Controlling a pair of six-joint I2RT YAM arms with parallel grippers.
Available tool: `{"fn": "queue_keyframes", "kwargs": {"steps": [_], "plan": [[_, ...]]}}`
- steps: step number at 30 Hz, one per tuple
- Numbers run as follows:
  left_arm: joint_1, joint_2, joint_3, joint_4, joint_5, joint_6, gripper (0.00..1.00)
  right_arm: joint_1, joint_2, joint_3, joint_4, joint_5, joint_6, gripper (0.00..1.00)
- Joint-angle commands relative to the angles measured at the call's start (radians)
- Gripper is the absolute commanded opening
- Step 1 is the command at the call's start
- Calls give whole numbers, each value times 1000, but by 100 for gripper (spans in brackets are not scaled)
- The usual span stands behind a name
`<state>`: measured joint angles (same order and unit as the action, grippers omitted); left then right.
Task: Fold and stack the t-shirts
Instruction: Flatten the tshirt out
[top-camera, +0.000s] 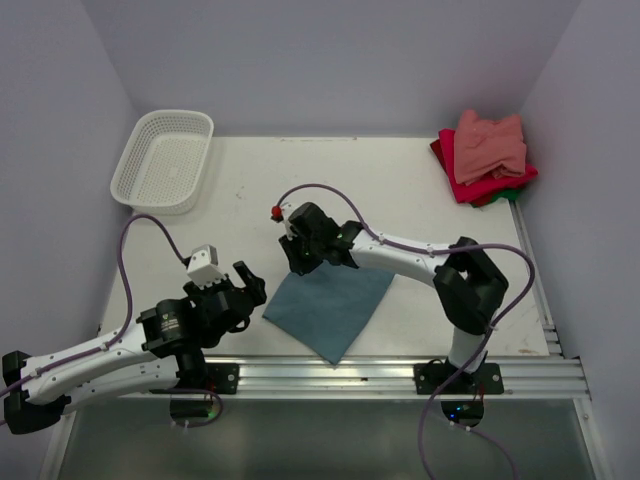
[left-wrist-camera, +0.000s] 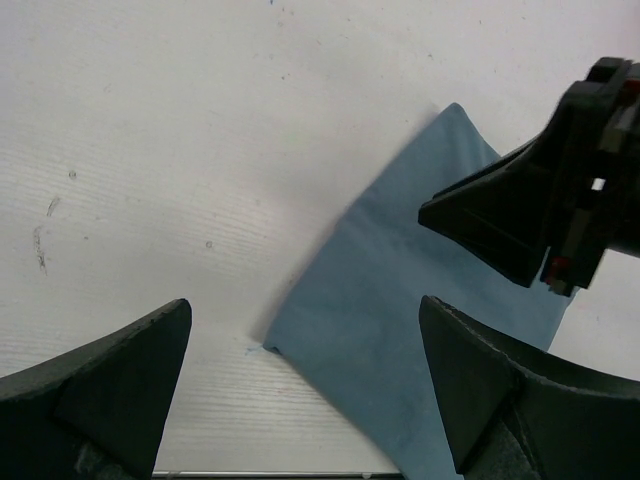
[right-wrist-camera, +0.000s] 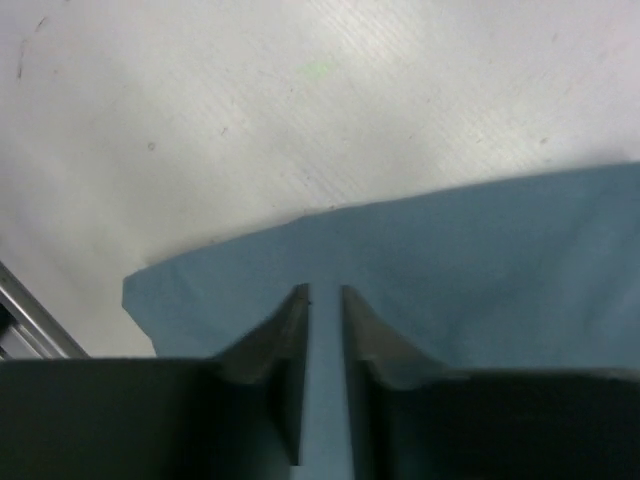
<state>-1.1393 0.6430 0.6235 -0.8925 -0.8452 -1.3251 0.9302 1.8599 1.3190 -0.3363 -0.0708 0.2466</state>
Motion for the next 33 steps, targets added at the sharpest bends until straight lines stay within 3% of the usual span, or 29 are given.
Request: {"fn": "queue_keyframes", "kwargs": {"steps": [1, 2, 4, 6, 14, 23, 27, 31, 33], "plan": [[3, 1, -5, 3, -49, -26, 100, 2, -73, 25, -48, 35, -35, 30], [1, 6, -4, 9, -49, -25, 100, 4, -62, 48, -67, 42, -43, 49], [1, 10, -2, 12, -45, -20, 100, 4, -38, 52, -79, 51, -52, 70], [1, 17, 2, 4, -46, -22, 100, 4, -8, 46, -75, 45, -50, 71], [1, -5, 2, -19, -48, -34, 100, 5, 61, 20, -20, 32, -30, 52], [1, -19, 1, -39, -43, -48, 100, 1, 143, 26, 8, 51, -27, 50], [1, -28, -2, -45, -43, -51, 100, 1, 165, 23, 11, 63, -26, 38], [1, -34, -7, -46, -41, -54, 100, 1, 170, 17, 11, 60, -23, 0], [1, -34, -7, -45, -40, -56, 100, 1, 157, 13, 11, 62, -23, 0]]}}
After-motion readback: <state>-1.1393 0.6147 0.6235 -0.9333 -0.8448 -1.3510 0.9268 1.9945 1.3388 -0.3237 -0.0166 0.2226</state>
